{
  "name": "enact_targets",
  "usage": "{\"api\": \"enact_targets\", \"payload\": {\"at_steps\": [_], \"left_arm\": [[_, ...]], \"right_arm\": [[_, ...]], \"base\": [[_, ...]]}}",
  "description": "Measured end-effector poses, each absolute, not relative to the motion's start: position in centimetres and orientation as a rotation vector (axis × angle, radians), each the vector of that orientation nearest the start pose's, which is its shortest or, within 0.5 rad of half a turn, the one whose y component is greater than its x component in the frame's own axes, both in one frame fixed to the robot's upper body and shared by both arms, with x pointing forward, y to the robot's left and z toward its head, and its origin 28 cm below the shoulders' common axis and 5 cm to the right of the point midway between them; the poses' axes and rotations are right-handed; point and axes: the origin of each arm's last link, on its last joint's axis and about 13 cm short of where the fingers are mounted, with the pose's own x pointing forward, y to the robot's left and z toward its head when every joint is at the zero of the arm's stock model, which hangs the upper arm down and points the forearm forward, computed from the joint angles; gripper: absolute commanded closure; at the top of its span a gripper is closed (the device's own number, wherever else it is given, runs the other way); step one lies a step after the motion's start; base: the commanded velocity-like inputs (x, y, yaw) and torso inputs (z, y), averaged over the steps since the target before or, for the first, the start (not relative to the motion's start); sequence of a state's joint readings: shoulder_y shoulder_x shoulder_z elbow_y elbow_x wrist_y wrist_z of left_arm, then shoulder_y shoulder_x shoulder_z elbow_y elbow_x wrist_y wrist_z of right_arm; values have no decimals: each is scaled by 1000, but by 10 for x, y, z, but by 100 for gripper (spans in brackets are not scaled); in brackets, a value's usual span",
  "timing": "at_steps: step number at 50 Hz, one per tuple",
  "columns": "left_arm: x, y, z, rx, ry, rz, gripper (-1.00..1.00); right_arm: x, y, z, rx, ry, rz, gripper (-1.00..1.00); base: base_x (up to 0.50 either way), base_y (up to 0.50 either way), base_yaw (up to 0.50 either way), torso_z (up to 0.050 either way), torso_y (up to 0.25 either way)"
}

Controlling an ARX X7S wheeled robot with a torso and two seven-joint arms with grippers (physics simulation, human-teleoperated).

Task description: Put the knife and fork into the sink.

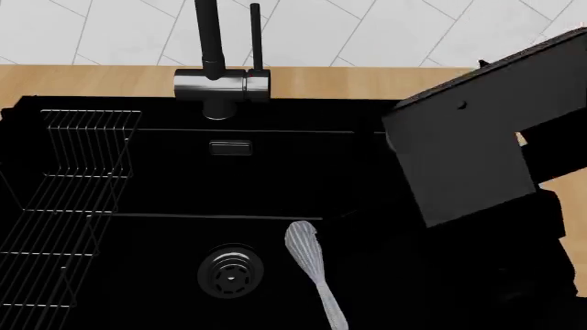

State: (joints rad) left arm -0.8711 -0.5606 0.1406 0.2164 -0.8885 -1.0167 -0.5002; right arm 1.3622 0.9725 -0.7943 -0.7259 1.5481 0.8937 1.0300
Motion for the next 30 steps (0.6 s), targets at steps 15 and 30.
{"api": "enact_targets", "payload": {"at_steps": [15, 30], "left_arm": [[296, 275, 239, 19, 67, 80, -100], [295, 275, 238, 19, 62, 83, -100]], "right_arm": [[179, -117, 263, -391, -263, 58, -100], [166, -112, 241, -354, -352, 41, -100]], "base": [[0, 0, 0, 0, 0], [0, 0, 0, 0, 0]]}}
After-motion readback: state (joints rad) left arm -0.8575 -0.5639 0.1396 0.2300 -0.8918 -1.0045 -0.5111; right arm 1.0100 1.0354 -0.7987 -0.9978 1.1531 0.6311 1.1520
